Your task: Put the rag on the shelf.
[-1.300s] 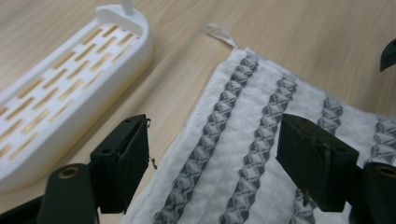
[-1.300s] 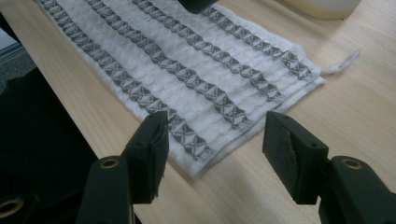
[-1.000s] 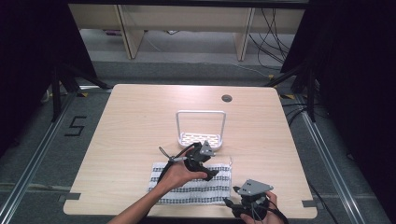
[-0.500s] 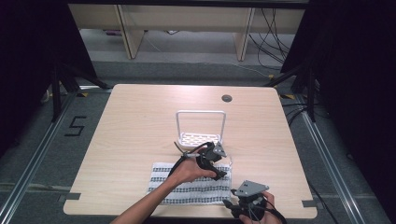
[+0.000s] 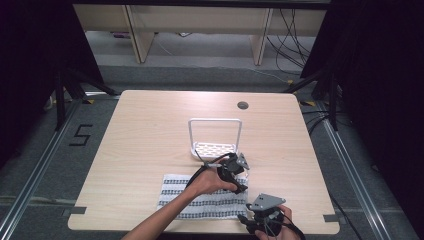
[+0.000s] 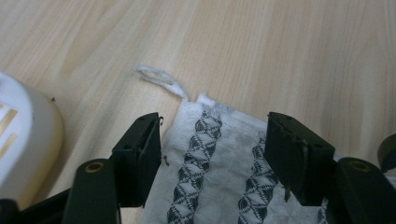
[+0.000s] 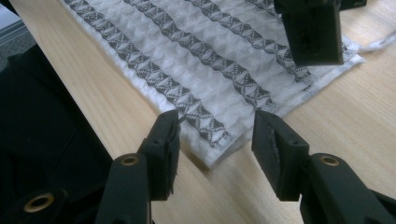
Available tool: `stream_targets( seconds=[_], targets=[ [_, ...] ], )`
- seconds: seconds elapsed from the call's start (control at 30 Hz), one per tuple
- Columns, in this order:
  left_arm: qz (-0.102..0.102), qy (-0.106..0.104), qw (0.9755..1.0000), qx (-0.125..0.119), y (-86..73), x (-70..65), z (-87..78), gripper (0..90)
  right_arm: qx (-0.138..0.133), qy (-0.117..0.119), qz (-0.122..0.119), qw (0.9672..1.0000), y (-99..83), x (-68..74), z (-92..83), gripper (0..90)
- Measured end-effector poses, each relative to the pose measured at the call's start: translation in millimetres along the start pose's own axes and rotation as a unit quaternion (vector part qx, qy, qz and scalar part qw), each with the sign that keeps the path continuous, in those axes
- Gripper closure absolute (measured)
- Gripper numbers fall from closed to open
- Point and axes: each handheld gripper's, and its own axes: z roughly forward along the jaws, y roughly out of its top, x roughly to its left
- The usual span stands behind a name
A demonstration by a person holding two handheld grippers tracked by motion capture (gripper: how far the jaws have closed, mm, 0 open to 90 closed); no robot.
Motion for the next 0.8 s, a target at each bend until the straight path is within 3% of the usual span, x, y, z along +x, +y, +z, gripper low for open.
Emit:
stream_targets(
  seconds=[0.13,0.17,0.23,0.3,0.43,0.47,0.57,0.67,0.8],
  targets=[
    [-0.002,-0.003,1.0000,0.006,-0.9,5.6,3.7,41.3,-0.011,-0.005,0.000,0.9999,0.5,0.0,2.0,52.8],
    [-0.001,-0.007,1.0000,0.005,-1.4,6.5,5.0,43.6,-0.002,0.000,0.010,1.0000,1.4,1.0,1.9,52.7],
    [0.003,-0.002,1.0000,0.006,-1.3,6.2,4.7,48.3,-0.001,-0.003,-0.004,1.0000,2.2,-1.0,3.6,53.0],
    [0.001,0.000,1.0000,0.006,-1.5,5.7,4.2,49.1,-0.002,-0.004,0.005,1.0000,1.9,0.8,5.3,53.4],
    [0.010,0.002,0.9999,0.003,-2.3,4.8,3.8,59.9,0.000,-0.005,-0.006,1.0000,2.6,-2.4,10.5,60.0],
    [0.017,-0.002,0.9998,0.001,-2.5,2.6,3.9,64.1,0.003,0.001,-0.013,0.9999,2.9,-5.8,11.0,66.0],
    [0.026,-0.008,0.9996,0.003,-2.3,1.2,3.7,73.1,0.000,0.001,-0.006,1.0000,2.9,-8.4,11.6,72.9],
    [0.018,-0.010,0.9998,0.002,-2.6,2.1,3.6,80.0,0.000,0.001,0.000,1.0000,2.8,-10.2,11.2,78.7],
    [0.017,-0.008,0.9998,0.002,-3.2,1.9,2.8,83.3,0.004,0.000,-0.011,0.9999,4.1,-12.4,11.6,83.5]
  ],
)
